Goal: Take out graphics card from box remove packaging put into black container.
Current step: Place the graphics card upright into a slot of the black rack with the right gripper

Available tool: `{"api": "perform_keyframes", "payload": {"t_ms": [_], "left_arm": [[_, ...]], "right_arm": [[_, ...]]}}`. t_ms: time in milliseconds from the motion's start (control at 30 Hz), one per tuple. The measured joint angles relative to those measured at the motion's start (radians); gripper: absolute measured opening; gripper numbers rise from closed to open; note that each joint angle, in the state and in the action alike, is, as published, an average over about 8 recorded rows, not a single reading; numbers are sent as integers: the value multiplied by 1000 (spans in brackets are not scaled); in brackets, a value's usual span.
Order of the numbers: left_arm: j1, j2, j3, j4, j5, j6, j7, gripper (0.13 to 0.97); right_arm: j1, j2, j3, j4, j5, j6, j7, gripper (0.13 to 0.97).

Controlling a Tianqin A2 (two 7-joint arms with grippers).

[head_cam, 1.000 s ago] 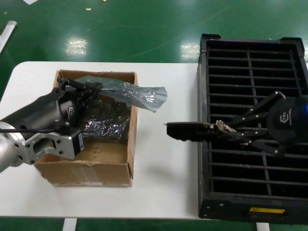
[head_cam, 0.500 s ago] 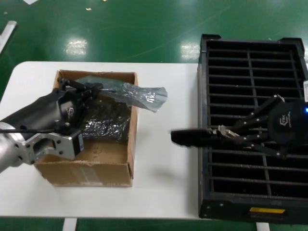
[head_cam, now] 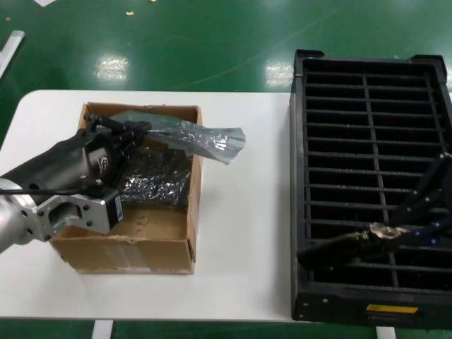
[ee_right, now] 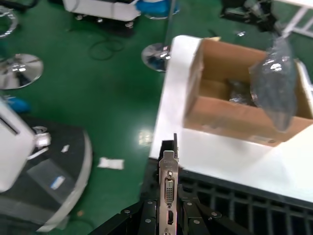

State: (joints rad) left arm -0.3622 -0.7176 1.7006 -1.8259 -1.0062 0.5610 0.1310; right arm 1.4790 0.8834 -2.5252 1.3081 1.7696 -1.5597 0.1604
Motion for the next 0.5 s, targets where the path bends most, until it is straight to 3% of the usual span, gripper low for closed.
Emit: {"api": "perform_keyframes", "payload": {"t_ms": [200, 500], "left_arm": [[0, 0, 0, 0, 0, 0, 0, 138], [0, 0, 0, 0, 0, 0, 0, 138]], "right_arm": [[106, -7, -168, -70, 86, -8, -2, 185], [125, -59, -220, -211, 155, -10, 88, 185]]}}
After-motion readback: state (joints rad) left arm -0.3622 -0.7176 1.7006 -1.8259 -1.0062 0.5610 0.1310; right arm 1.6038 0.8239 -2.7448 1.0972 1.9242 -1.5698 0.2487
